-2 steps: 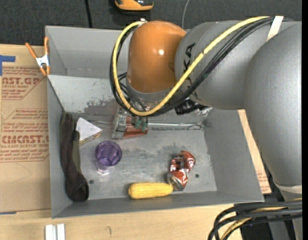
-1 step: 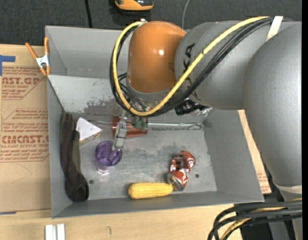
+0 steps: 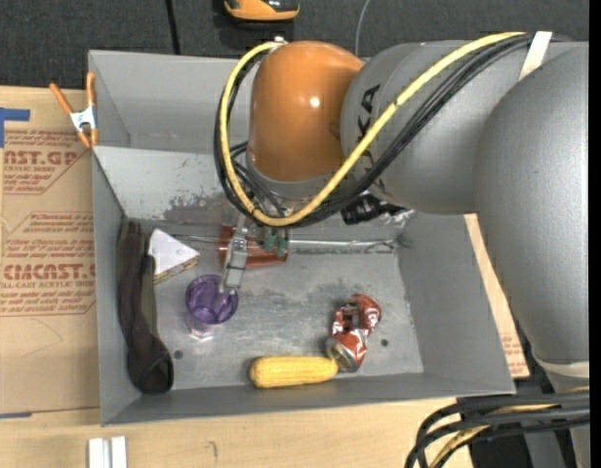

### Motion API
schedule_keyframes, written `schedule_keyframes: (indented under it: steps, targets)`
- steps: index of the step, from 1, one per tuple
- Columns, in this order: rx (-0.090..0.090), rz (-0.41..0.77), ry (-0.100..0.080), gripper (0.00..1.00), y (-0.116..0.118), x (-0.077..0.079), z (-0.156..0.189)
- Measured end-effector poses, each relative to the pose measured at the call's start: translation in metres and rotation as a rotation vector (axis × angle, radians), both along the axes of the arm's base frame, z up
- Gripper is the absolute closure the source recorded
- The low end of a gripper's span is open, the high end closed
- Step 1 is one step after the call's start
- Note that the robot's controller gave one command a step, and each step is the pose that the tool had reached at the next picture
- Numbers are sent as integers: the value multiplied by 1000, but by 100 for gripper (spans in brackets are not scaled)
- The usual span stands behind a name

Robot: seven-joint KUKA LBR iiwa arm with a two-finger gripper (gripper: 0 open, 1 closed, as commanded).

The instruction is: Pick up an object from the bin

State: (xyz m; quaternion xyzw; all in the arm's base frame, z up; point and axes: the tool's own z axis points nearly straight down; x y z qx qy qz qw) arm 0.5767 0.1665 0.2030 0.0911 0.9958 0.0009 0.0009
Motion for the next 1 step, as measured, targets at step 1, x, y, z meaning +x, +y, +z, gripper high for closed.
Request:
schedule_keyframes:
  steps: [1]
  targets:
    - [0, 41, -7, 0, 4, 3, -49]
